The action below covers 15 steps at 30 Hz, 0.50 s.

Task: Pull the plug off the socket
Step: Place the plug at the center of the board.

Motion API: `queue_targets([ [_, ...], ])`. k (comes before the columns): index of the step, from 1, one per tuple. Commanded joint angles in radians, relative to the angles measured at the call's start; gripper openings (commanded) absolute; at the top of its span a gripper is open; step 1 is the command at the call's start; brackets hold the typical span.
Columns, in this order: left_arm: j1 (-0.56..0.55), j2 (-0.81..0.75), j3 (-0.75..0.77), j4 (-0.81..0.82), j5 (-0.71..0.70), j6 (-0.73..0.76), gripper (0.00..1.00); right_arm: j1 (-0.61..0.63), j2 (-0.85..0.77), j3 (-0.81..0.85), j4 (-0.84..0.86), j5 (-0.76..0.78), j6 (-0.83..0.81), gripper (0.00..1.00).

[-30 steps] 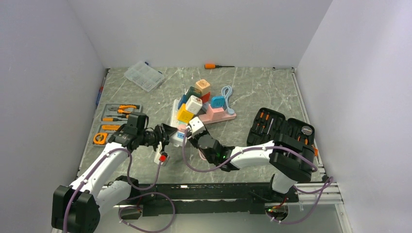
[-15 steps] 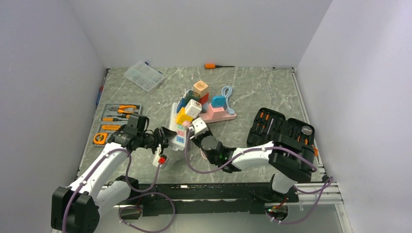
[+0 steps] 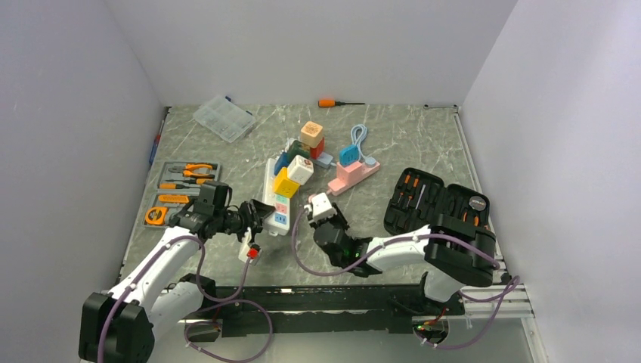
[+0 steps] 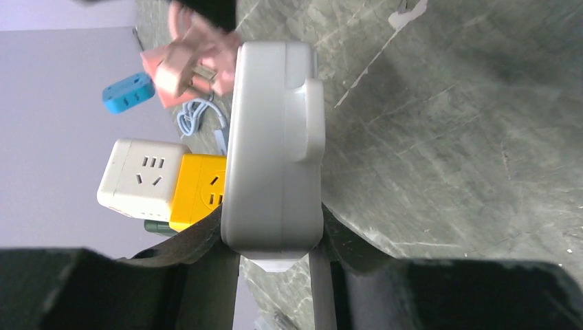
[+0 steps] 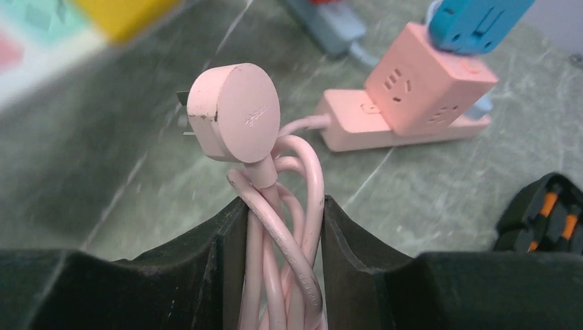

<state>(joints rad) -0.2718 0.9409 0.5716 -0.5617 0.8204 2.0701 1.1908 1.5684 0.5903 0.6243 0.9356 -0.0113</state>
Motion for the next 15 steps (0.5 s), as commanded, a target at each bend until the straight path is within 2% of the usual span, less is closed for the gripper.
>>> queue_targets([
  [1,0.011,0.016,-0.024,0.152,-0.038,0.347,0.0,0.069,-0.092,-0.041,-0.192,-0.036,0.214,0.0],
  [3,0.011,0.021,-0.038,0.172,-0.047,0.322,0.0,0.086,-0.13,-0.063,-0.269,-0.13,0.275,0.0],
  [5,0.012,0.029,-0.054,0.19,-0.059,0.302,0.0,0.095,-0.161,-0.08,-0.338,-0.239,0.323,0.08],
  [6,0.011,0.035,-0.064,0.2,-0.065,0.294,0.0,0.097,-0.175,-0.09,-0.365,-0.279,0.345,0.17],
  [10,0.011,0.063,-0.101,0.267,-0.078,0.228,0.0,0.1,-0.247,-0.114,-0.456,-0.382,0.411,0.61],
  [13,0.011,0.089,-0.126,0.324,-0.101,0.143,0.0,0.099,-0.329,-0.104,-0.525,-0.385,0.437,0.8],
  [15,0.011,0.106,-0.137,0.377,-0.124,0.046,0.0,0.096,-0.396,-0.082,-0.583,-0.349,0.448,0.87],
])
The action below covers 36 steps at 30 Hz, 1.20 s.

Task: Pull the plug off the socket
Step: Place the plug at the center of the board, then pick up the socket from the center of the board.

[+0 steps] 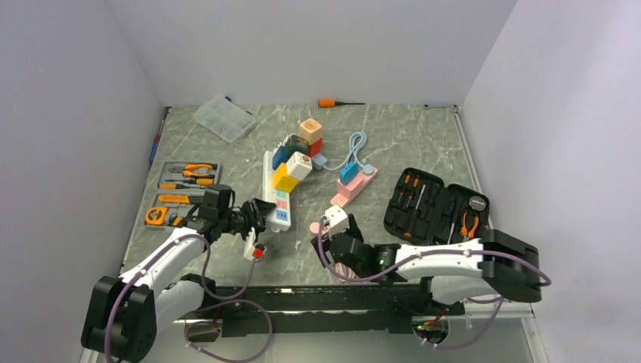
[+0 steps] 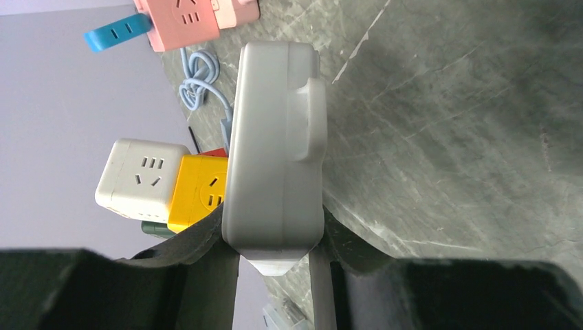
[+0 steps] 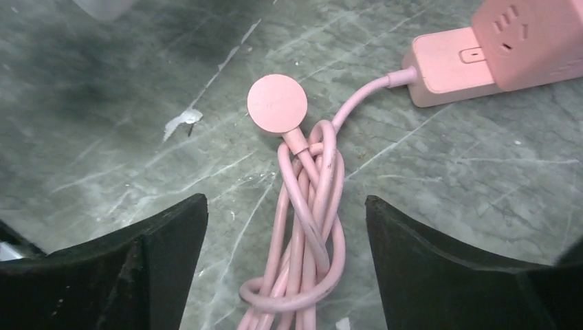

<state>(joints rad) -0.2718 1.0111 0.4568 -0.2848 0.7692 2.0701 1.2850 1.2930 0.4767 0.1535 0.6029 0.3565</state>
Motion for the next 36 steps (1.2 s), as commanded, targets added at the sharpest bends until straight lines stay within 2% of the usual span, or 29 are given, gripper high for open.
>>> queue_targets([
  [1,0.011,0.047,-0.023,0.113,-0.093,0.006,0.0,-0.003,-0.154,0.044,-0.142,0.012,0.088,0.89],
  [5,0.011,0.082,-0.01,0.135,-0.17,-0.153,0.11,-0.109,-0.332,0.08,-0.238,0.048,0.122,0.99],
  [9,0.002,0.107,0.012,0.06,-0.269,-0.245,0.29,-0.381,-0.449,0.104,-0.289,-0.119,0.187,1.0],
  [12,0.0,0.105,0.0,0.045,-0.298,-0.289,0.36,-0.506,-0.464,0.141,-0.319,-0.193,0.199,1.0],
  [16,-0.008,0.105,-0.024,0.057,-0.312,-0.335,0.47,-0.575,-0.408,0.217,-0.357,-0.231,0.198,1.0],
  [17,-0.015,0.113,-0.016,0.045,-0.323,-0.36,0.56,-0.588,-0.388,0.235,-0.366,-0.24,0.198,1.0],
  [19,-0.027,0.133,0.011,0.001,-0.341,-0.393,0.86,-0.612,-0.352,0.259,-0.377,-0.248,0.202,1.0],
  [20,-0.03,0.139,0.02,-0.014,-0.341,-0.409,0.95,-0.624,-0.335,0.267,-0.378,-0.254,0.203,1.0],
  [21,-0.032,0.141,0.029,-0.021,-0.339,-0.424,0.99,-0.635,-0.322,0.273,-0.376,-0.262,0.204,1.0],
  [25,-0.05,0.142,0.071,-0.044,-0.319,-0.494,0.99,-0.675,-0.293,0.267,-0.349,-0.286,0.201,1.0],
  [27,-0.06,0.149,0.127,-0.062,-0.306,-0.596,0.99,-0.7,-0.282,0.262,-0.334,-0.308,0.2,1.0],
  [32,-0.081,0.185,0.373,-0.276,-0.27,-0.825,0.99,-0.768,-0.237,0.273,-0.315,-0.363,0.2,1.0],
  [36,-0.138,0.23,0.626,-0.41,-0.305,-1.117,0.99,-0.826,-0.221,0.292,-0.328,-0.398,0.202,1.0],
])
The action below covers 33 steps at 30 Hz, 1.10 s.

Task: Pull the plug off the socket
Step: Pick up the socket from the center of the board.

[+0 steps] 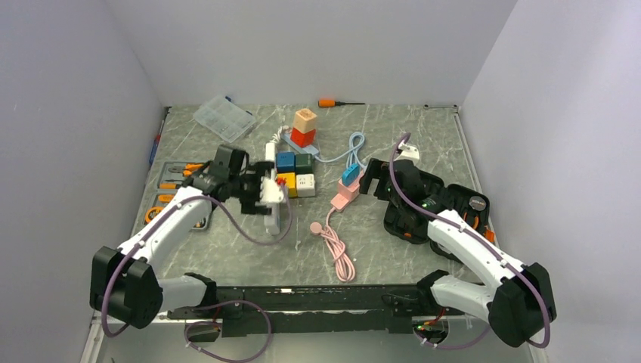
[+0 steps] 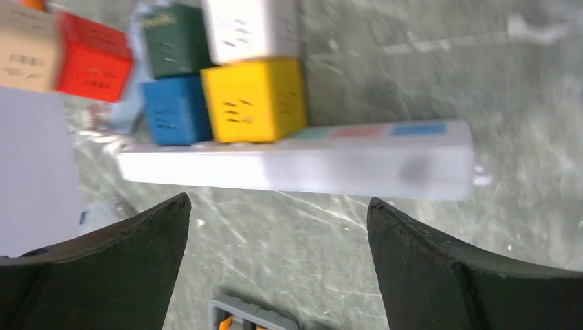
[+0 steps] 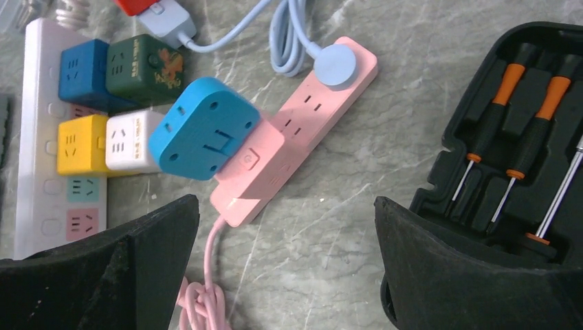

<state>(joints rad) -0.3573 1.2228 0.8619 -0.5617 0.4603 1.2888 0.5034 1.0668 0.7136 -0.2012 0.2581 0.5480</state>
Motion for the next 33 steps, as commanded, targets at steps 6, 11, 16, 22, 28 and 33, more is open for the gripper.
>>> queue_targets([
  [6,-0.159,0.185,0.59,-0.349,-0.072,-0.635,0.99,-0.126,-0.003,0.066,0.014,-0.099,0.02,1.0],
  [11,-0.251,0.259,0.674,-0.271,-0.151,-0.805,1.0,-0.174,-0.026,0.068,-0.001,-0.142,0.048,1.0],
  [16,-0.313,0.475,0.897,-0.252,-0.209,-0.964,1.0,-0.243,-0.038,0.072,-0.012,-0.201,0.079,1.0],
  [22,-0.336,0.652,0.989,-0.137,-0.277,-1.13,0.99,-0.265,-0.058,0.075,-0.019,-0.233,0.09,1.0],
  [28,-0.37,0.614,0.808,0.149,-0.302,-1.211,0.99,-0.286,-0.043,0.09,-0.029,-0.239,0.081,1.0],
  [33,-0.421,0.671,0.812,0.157,-0.318,-1.251,0.99,-0.303,-0.051,0.08,0.0,-0.252,0.079,1.0],
])
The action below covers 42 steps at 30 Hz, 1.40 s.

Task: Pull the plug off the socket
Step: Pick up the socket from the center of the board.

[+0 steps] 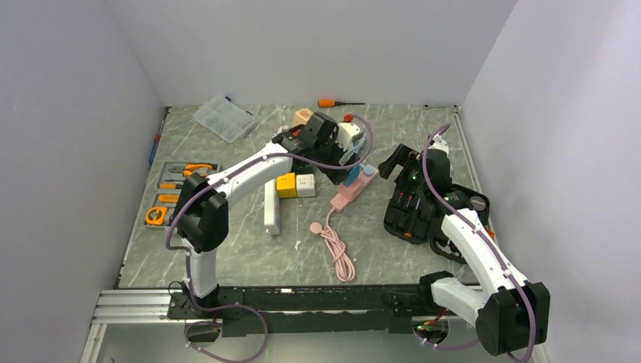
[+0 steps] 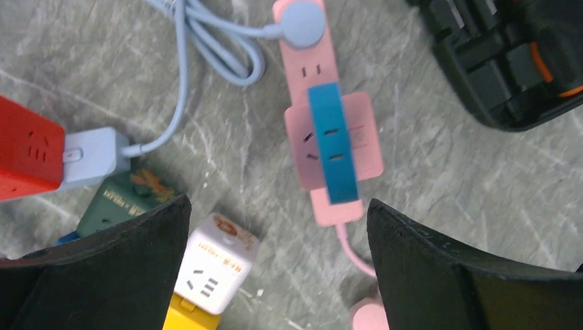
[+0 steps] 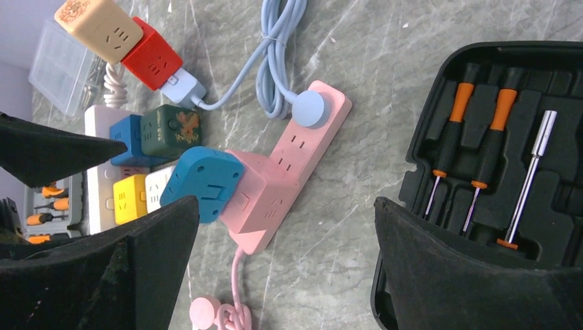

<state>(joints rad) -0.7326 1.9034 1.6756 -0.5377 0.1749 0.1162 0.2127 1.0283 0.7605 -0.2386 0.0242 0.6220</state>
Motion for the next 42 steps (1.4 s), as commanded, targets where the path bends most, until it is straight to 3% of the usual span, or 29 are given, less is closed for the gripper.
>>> queue_targets([
  [1,-0.057,-0.019,-0.039,0.176,-0.049,-0.079,0.99,-0.016,-0.02,0.028,0.048,-0.018,0.001,1.0],
  [5,-0.102,0.007,-0.072,0.225,-0.152,-0.056,0.99,-0.019,-0.03,0.027,0.064,-0.007,-0.019,1.0],
  [19,-0.129,0.098,-0.131,0.341,-0.306,0.039,0.99,-0.026,0.013,0.068,0.06,-0.003,-0.036,1.0],
  [27,-0.127,0.149,-0.094,0.237,-0.096,-0.031,0.99,-0.026,0.026,0.067,0.061,-0.017,-0.041,1.0],
  [39,-0.127,0.165,-0.143,0.311,-0.148,-0.109,0.99,-0.026,0.007,0.053,0.078,-0.048,-0.037,1.0],
  [42,-0.123,0.158,-0.153,0.348,-0.145,-0.16,0.95,-0.026,0.004,0.037,0.086,-0.054,-0.036,1.0],
])
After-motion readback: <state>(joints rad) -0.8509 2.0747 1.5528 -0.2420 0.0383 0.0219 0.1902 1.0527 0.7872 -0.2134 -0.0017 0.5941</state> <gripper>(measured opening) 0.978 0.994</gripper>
